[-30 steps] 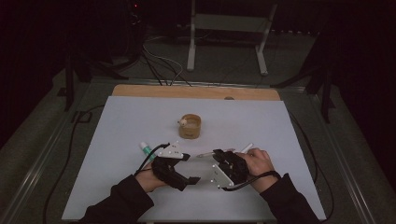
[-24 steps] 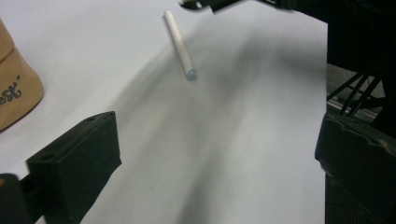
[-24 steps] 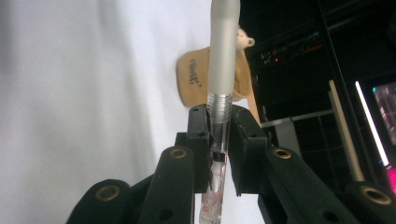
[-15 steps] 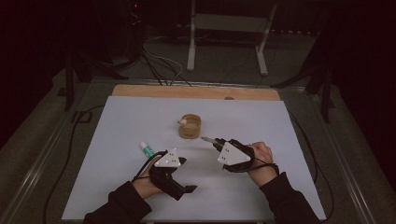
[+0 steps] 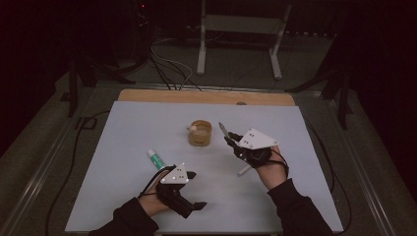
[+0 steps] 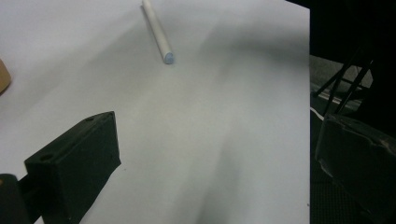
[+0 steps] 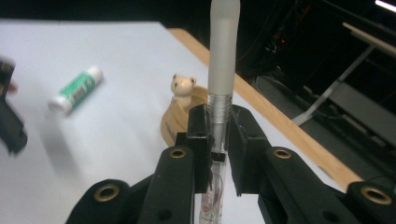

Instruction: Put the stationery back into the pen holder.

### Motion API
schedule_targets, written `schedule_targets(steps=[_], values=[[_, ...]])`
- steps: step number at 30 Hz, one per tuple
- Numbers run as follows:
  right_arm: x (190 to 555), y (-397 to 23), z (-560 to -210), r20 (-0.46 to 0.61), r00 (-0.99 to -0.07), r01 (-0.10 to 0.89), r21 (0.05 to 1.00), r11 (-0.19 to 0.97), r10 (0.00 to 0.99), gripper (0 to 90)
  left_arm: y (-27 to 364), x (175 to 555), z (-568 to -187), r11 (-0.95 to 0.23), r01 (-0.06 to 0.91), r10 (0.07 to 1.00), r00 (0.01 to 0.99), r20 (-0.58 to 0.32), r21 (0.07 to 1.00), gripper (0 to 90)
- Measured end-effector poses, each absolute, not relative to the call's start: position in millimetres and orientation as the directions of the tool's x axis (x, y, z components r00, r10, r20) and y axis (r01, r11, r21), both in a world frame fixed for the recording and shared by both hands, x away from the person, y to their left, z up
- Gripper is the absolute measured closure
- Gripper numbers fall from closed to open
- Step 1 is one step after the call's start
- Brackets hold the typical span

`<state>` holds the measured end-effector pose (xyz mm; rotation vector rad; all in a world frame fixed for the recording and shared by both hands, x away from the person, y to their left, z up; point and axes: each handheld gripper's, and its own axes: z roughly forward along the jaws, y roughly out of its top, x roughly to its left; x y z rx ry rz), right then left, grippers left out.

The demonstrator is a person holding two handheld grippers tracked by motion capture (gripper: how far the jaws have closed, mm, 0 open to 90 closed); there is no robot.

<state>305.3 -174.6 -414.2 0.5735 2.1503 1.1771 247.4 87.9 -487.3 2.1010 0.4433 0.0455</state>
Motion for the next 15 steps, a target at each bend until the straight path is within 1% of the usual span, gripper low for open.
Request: schedule_targets(steps=[3, 6, 12, 15], values=[[311, -174, -412, -0.248, -0.711, 0.116, 0.882, 0.458, 0.658, 80.2, 90, 245, -488, -0.476, 0.292, 0.331, 0.933, -0.138, 0.83, 0.4], [316, -172, -410, -0.217, -0.702, 0.138, 0.893, 0.428, 0.679, 80.2, 91, 243, -489, -0.475, 0.293, 0.332, 0.933, -0.139, 0.83, 0.4], [328, -172, -407, -0.12, -0.689, 0.191, 0.921, 0.339, 0.715, 80.2, 95, 241, -491, -0.469, 0.293, 0.333, 0.932, -0.14, 0.833, 0.4], [332, -170, -406, -0.107, -0.681, 0.199, 0.925, 0.323, 0.725, 80.2, 97, 242, -493, -0.468, 0.296, 0.34, 0.93, -0.139, 0.833, 0.4]])
